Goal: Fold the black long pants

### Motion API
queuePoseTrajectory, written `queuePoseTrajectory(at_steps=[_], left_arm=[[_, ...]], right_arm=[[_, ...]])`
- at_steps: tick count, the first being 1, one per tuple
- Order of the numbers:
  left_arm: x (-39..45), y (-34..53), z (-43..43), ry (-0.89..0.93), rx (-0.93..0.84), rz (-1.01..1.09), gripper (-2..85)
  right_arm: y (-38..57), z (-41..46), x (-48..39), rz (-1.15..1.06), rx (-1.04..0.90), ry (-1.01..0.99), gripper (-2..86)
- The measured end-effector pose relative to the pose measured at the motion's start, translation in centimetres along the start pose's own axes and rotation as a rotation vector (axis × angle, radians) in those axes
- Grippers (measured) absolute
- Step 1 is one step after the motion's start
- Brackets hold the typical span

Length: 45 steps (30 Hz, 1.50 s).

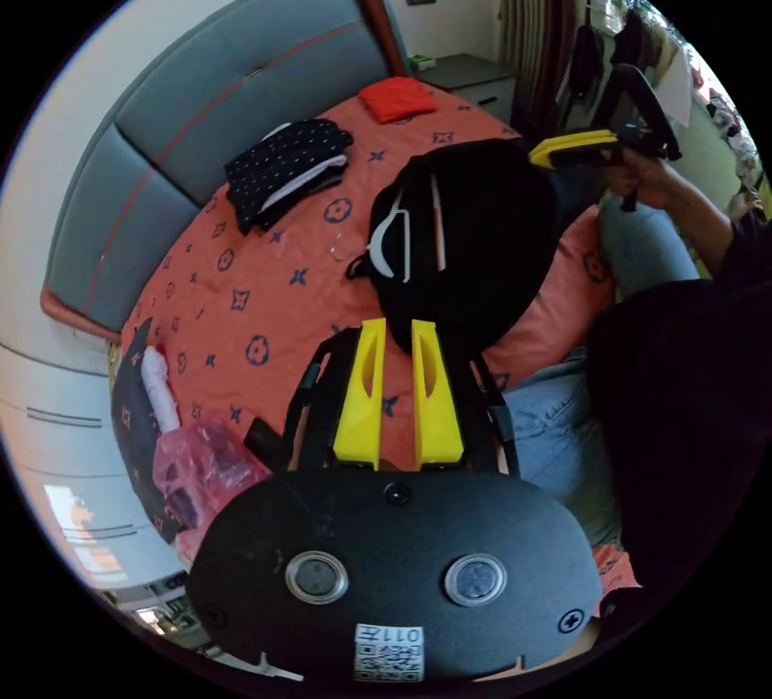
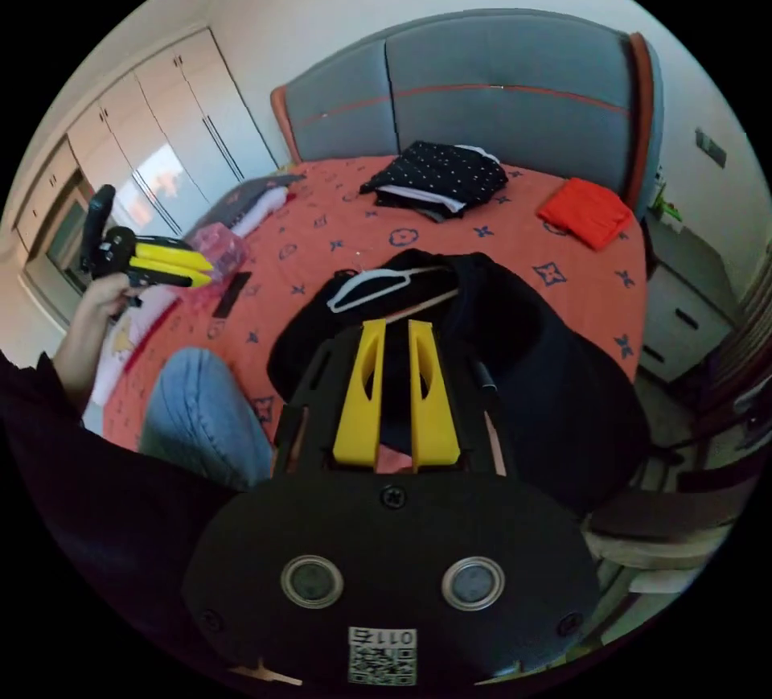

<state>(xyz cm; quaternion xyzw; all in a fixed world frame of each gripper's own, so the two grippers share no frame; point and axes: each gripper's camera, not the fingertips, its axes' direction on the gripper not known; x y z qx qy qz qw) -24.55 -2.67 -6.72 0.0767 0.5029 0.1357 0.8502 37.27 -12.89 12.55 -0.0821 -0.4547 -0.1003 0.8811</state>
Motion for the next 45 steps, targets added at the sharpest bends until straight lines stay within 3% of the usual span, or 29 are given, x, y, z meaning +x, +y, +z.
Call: queuePoseTrajectory(at_steps=[5,8,12,17,22,29,31,37,39,45], left_arm=[[-2.5,-1.8,5.1,0.164,-0.029,0.128,10.6],[-4.3,-1.6,6.2,0.293,0.073,0.24,11.1],[-7.8,-1.5,7.4,0.339,0.115,0.372,11.3],[-10.4,-1.6,11.0,0.329,0.016,0.573,12.6],[-12.8,-0.1,15.3,0.433,-0.232,0.731,13.4],[-15.5,3.4,12.4,0.257,-0.105,0.761,5.9],[-16.4,5.4,11.1,0.301,-0.115,0.741,4.2],[-18.6,11.6,10.7,0.204,-0.211,0.671,2.1],[-19.4,12.9,10.6,0.208,-0.19,0.619,1.8],[-19.9,15.6,10.2,0.159,-0.167,0.642,1.3]], right_arm=[[-5.8,9.5,-1.4,-0.035,-0.137,-0.118,8.6],[-9.5,15.1,-1.0,-0.043,-0.228,-0.129,8.8],[-13.2,22.4,2.6,0.132,-0.305,-0.209,9.0],[-15.3,29.1,4.5,0.26,-0.371,-0.267,9.3],[-16.2,33.5,1.3,0.066,-0.488,-0.07,8.5],[-16.5,38.3,-0.6,0.078,-0.489,0.068,1.5],[-16.7,39.8,-1.6,0.083,-0.489,0.091,0.7],[-17.3,42.4,-4.0,0.141,-0.489,0.072,1.5],[-17.5,42.5,-6.2,0.068,-0.487,0.085,3.1],[-16.1,43.4,-17.0,-0.53,-0.406,0.014,11.2]])
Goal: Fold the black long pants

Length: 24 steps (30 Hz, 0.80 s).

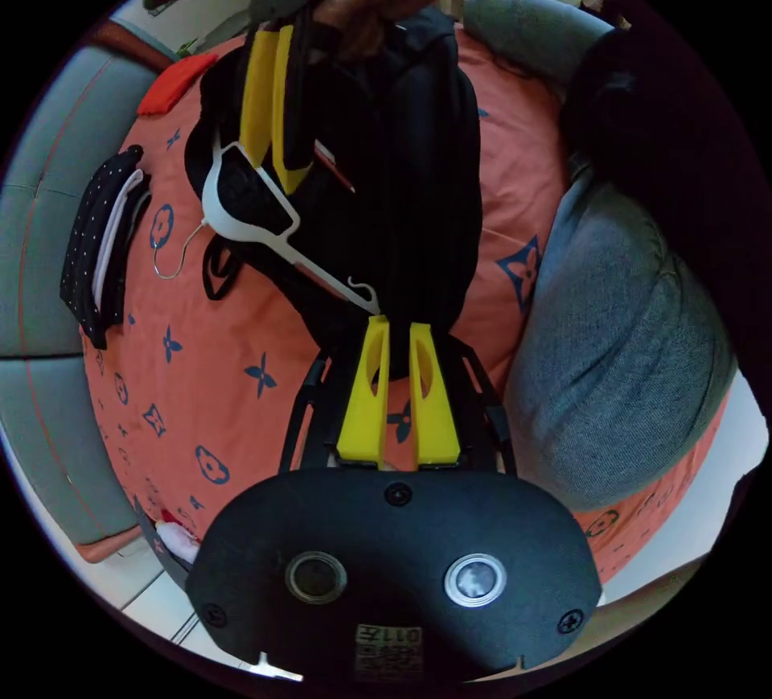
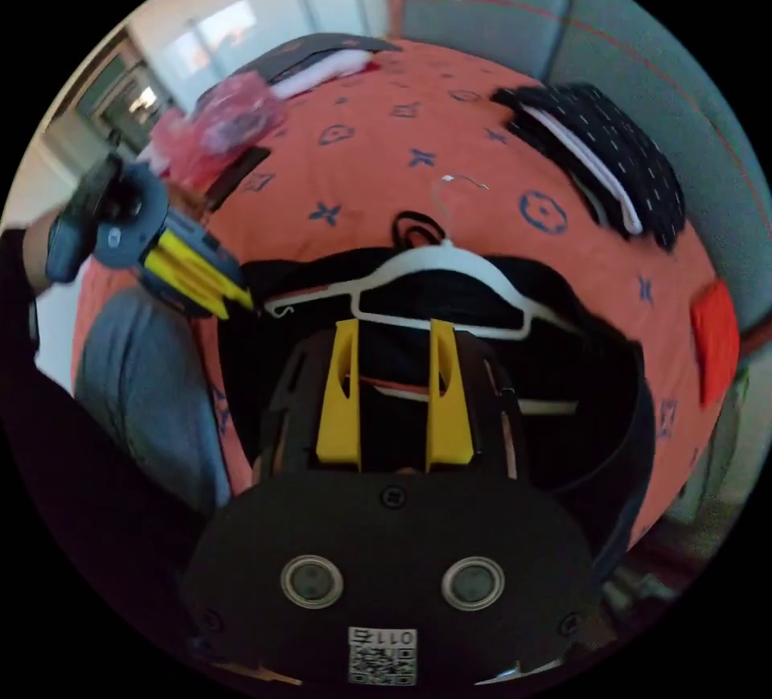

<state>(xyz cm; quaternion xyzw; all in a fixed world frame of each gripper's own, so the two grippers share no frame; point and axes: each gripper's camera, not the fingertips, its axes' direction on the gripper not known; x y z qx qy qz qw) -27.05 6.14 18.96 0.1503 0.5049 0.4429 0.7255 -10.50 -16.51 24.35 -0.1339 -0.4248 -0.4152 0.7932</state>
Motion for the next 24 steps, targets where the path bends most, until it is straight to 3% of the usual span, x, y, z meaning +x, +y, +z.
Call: queuePoseTrajectory(at_steps=[4,7,12,17,19,24], left_arm=[[-1.0,1.9,-0.1,0.031,0.023,-0.032,1.1],[-1.4,2.8,-0.4,0.039,0.026,-0.038,1.1],[-1.6,4.9,-0.1,0.016,0.012,-0.015,1.2],[-2.4,7.9,-0.5,0.015,0.065,-0.082,1.5],[-1.9,8.6,-0.2,0.003,0.08,-0.086,1.9],[-3.0,6.8,-0.5,-0.107,0.095,-0.215,2.9]], right_arm=[[-2.5,3.8,-5.2,-0.43,-0.135,0.148,11.4],[-3.8,6.7,-8.3,-0.634,-0.21,0.252,9.6],[-4.8,7.1,-10.3,-0.775,-0.27,0.256,4.3],[-3.1,4.5,-9.7,-0.726,-0.267,0.438,2.5],[-3.2,0.9,-7.4,-0.516,-0.148,0.389,2.2],[-6.6,-2.5,-7.9,-0.372,-0.006,0.429,1.9]])
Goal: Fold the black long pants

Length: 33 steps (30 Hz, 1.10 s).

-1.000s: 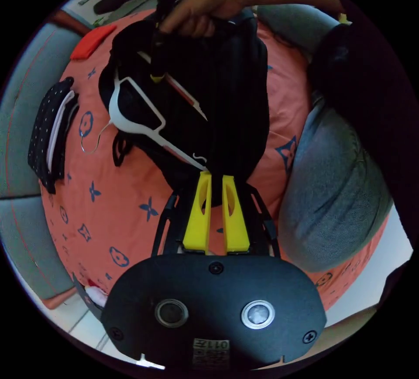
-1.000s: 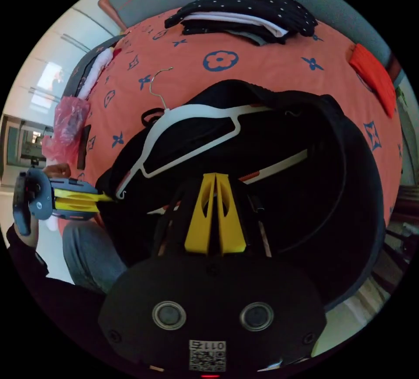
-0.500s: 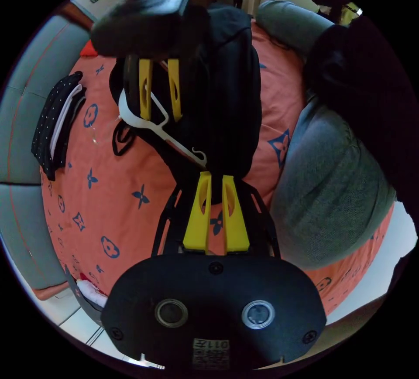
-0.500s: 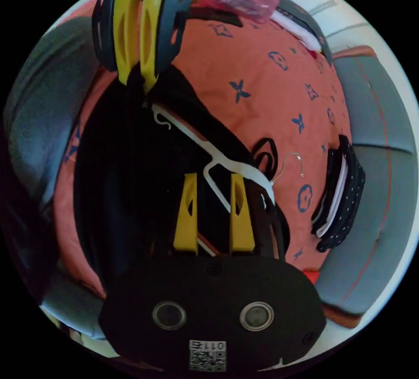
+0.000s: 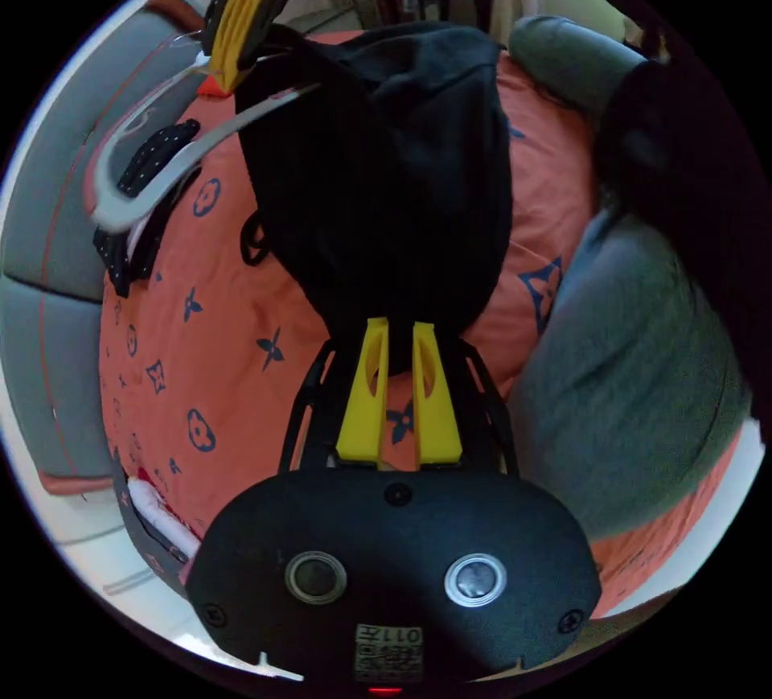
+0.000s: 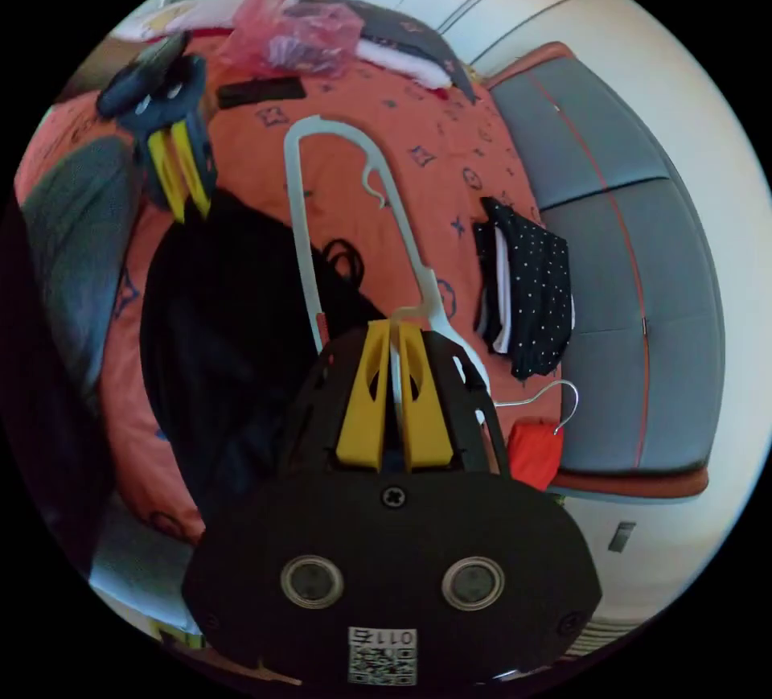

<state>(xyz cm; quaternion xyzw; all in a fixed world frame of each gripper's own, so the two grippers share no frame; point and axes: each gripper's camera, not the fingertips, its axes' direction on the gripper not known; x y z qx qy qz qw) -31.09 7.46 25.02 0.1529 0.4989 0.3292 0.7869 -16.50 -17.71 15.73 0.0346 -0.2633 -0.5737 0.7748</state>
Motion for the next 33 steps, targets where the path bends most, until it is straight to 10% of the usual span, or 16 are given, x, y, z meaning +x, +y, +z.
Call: queuePoseTrajectory(at_steps=[6,25,33], left_arm=[[-2.1,-3.6,-0.2,-0.154,-0.074,-0.236,3.8],[-16.9,0.0,3.7,0.36,0.162,-0.46,2.8],[-21.0,1.5,4.5,0.543,0.293,-0.449,3.1]], right_arm=[[-8.6,-0.7,2.7,0.111,0.054,-0.01,1.9],[-41.0,11.8,5.6,-0.056,0.099,-0.13,3.8],[-38.1,13.0,8.6,0.007,-0.001,-0.379,14.8]])
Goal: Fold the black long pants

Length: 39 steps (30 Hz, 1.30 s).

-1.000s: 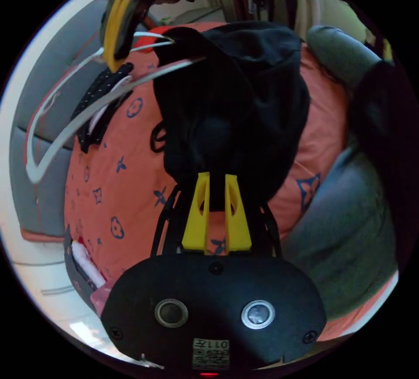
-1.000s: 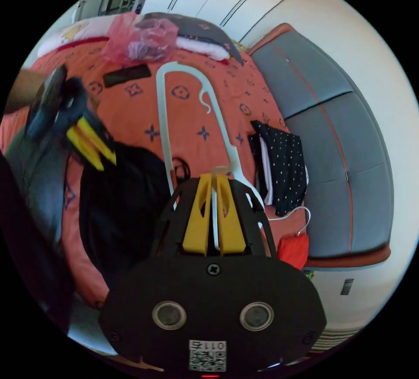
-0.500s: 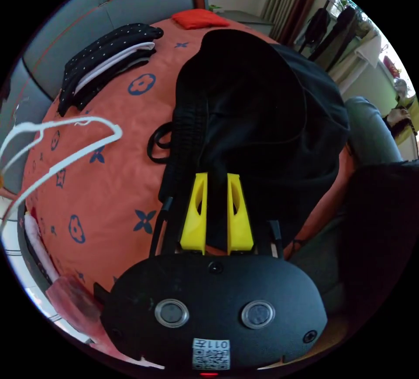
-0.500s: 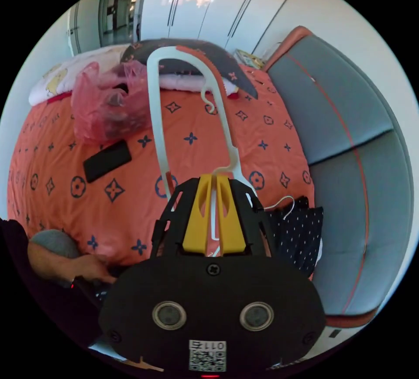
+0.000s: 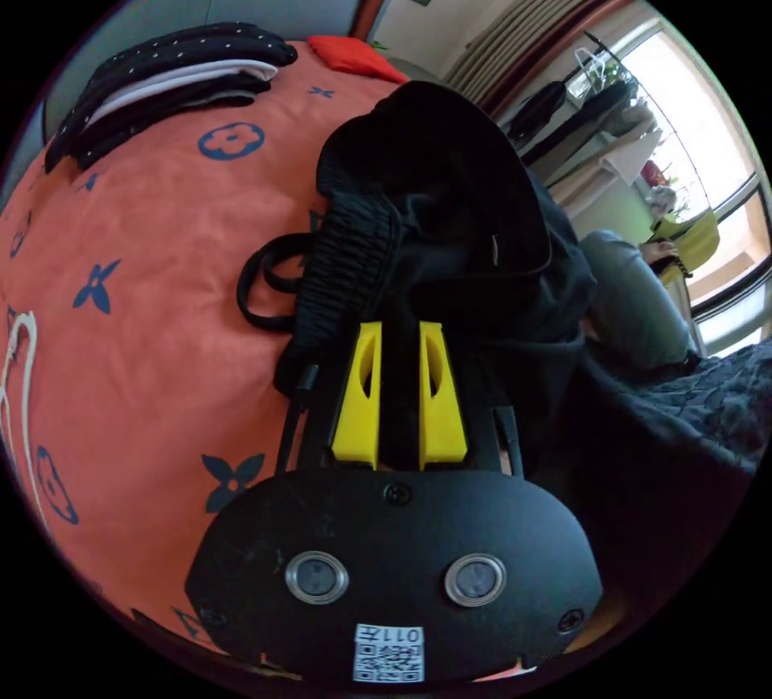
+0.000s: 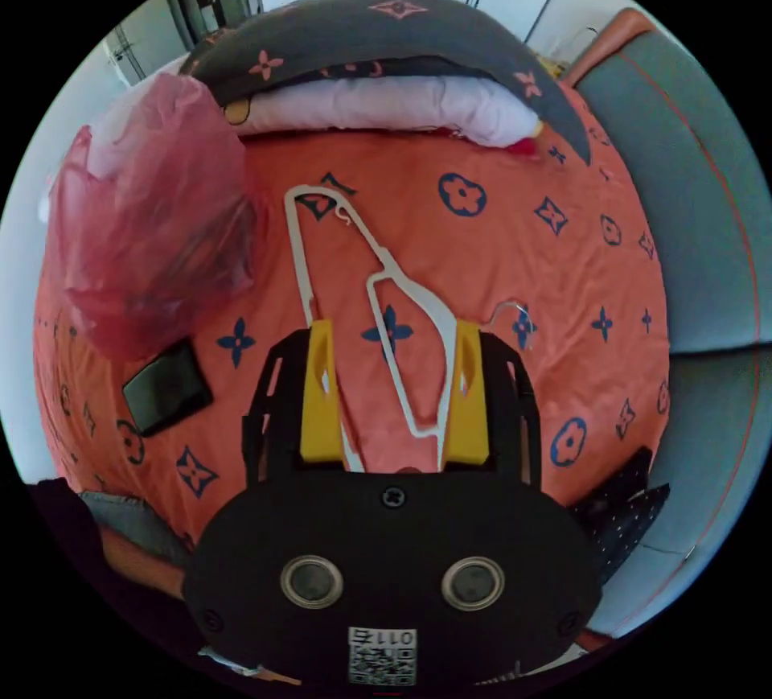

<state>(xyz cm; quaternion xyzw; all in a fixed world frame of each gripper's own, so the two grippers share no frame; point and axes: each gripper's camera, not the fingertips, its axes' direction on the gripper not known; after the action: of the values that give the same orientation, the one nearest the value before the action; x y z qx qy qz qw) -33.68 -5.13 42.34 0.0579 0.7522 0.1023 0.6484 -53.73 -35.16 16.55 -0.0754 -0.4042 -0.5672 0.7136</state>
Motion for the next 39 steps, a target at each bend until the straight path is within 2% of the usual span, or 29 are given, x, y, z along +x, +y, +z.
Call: queuePoseTrajectory(at_steps=[2,4,7,10,13,16,19,22,25,28,32,34,36,39], left_arm=[[-0.6,-0.1,-0.4,0.035,0.006,-0.016,3.2],[-0.4,-0.5,-0.9,0.027,-0.007,-0.013,3.3],[1.1,-1.0,-1.7,-0.056,-0.041,-0.01,3.5],[4.7,-1.6,-2.8,-0.246,-0.076,0.026,3.9],[7.4,-1.1,-4.3,-0.384,-0.074,0.005,4.7],[9.2,0.6,-6.2,-0.405,0.001,-0.029,6.2],[10.4,1.8,-9.1,-0.324,0.167,-0.112,9.1],[11.7,2.4,-11.0,-0.331,0.215,-0.179,13.8],[12.5,2.2,-11.0,-0.438,0.085,-0.225,19.6],[11.6,1.5,-9.6,-0.425,-0.101,-0.303,22.4],[10.1,1.3,-8.7,-0.38,-0.121,-0.39,21.3],[9.2,0.5,-7.9,-0.204,-0.062,-0.39,15.7],[9.5,0.0,-7.7,-0.099,0.013,-0.347,9.8],[12.0,-0.2,-9.4,-0.125,0.098,-0.276,6.2]], right_arm=[[4.6,-4.9,0.7,0.018,0.077,0.074,13.7],[13.5,-12.1,0.6,0.07,0.169,0.157,11.3],[26.7,-19.4,-1.7,0.23,0.152,0.243,9.5],[39.5,-23.4,-6.6,0.448,0.079,0.372,8.6],[49.3,-23.6,-11.3,0.663,-0.004,0.407,8.2],[55.4,-23.5,-14.8,0.808,0.027,0.413,8.8],[58.4,-23.5,-14.9,0.877,0.101,0.427,10.7],[59.4,-23.1,-11.9,0.901,0.148,0.358,12.2],[58.9,-21.9,-8.3,0.865,0.123,0.318,13.0],[58.1,-20.3,-4.7,0.843,0.069,0.264,13.4],[58.1,-17.3,-1.4,0.837,-0.062,0.222,12.5],[59.0,-16.1,-0.8,0.816,-0.135,0.216,9.8],[60.2,-16.8,-1.2,0.793,-0.123,0.225,7.0],[63.6,-21.0,-2.1,0.874,0.023,0.247,5.5]])
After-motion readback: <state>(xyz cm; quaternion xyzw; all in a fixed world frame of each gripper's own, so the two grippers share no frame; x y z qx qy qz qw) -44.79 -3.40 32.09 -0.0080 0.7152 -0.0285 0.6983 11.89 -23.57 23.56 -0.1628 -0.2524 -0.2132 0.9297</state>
